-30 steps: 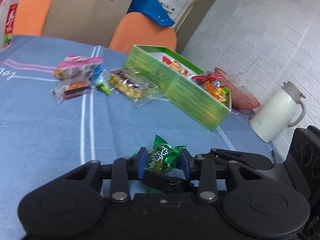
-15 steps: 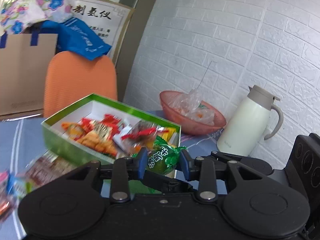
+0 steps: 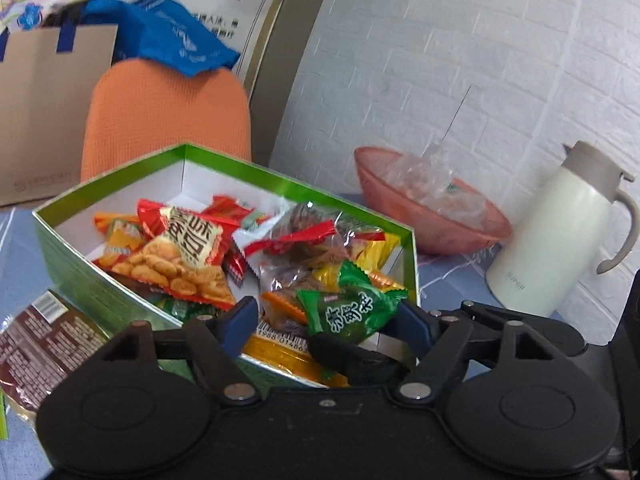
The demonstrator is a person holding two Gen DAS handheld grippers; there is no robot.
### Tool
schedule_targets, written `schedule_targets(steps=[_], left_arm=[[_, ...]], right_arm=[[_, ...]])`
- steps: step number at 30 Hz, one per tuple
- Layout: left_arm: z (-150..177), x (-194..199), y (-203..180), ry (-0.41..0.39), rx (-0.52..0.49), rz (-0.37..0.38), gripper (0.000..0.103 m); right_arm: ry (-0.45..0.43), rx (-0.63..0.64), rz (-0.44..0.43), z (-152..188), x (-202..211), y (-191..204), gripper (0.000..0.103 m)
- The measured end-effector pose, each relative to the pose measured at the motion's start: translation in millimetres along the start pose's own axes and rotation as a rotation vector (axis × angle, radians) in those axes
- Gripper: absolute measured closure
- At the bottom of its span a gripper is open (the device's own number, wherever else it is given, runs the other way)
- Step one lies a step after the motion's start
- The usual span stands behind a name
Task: Organize snacks
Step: 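Carry the green candy packet into the green box and release, then move both open grippers toward the small snacks on the tablecloth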
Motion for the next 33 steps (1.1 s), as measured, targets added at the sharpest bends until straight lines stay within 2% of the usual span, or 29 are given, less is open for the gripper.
schedule_targets(steps=[1,2,5,7,10,13,17,20,25,27,30,32,33], left_arm=[[-2.7,7.4,1.0,-0.009,0.009,-0.002,0.000],[-6.5,15.7,1.2,-0.019,0.020,-0.007,0.000],[-16.9,51.7,2.7,-0.081,0.048,-0.023,0.000],[-18.6,79.6,5.3,-0.118,0.073,-0.021,0.000],[-10.0,118.2,18.4,-0.149,0.121,-0.055,0.000],[6.3,150.4,43.2,-0.149,0.179,-0.129,0.000],[29.9,182.1,84.4,-0.116,0.213,-0.257,0.000],[33.2,199.6,116.6,-0.114,0.239,-0.346,0.000],[10.4,206.4,161.3,-0.167,0.219,-0.419,0.000],[2.4,196.9,179.1,-0.163,0.206,-0.443,0.000],[-2.0,176.3,197.7,-0.149,0.174,-0.432,0.000],[3.3,164.1,206.8,-0.113,0.158,-0.429,0.000],[7.3,159.1,209.6,-0.088,0.154,-0.428,0.031]], right_arm=[[-0.009,0.010,0.004,-2.5,3.2,0.8,0.029],[-0.016,0.019,0.005,-5.5,7.4,0.4,0.000],[-0.080,0.060,0.034,-18.2,28.0,4.6,0.000],[-0.088,0.082,0.044,-22.8,39.6,10.2,0.000],[-0.102,0.058,0.032,-24.1,56.7,21.2,0.000],[-0.096,0.044,-0.001,-21.0,67.3,36.9,0.000],[-0.045,0.012,-0.101,-11.7,70.4,66.1,0.000],[-0.005,0.004,-0.167,-6.5,64.8,90.6,0.000],[0.020,0.031,-0.223,-3.7,62.6,125.0,0.000],[0.027,0.040,-0.245,-3.3,63.3,135.9,0.000],[0.039,0.053,-0.260,-1.6,64.3,146.2,0.000],[0.053,0.053,-0.263,0.3,64.3,149.3,0.000],[0.060,0.052,-0.264,1.5,64.3,149.7,0.000]])
Point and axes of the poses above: each gripper's, at about its wrist camera, not at the fingertips, and x roughly against the way its jaws point, y to its left, z to its underside, the point moved 8 cm from there along -x, roughly the way its jaws point, and after that the axes turned 15 degrees about -y, right-handed, at the moved point
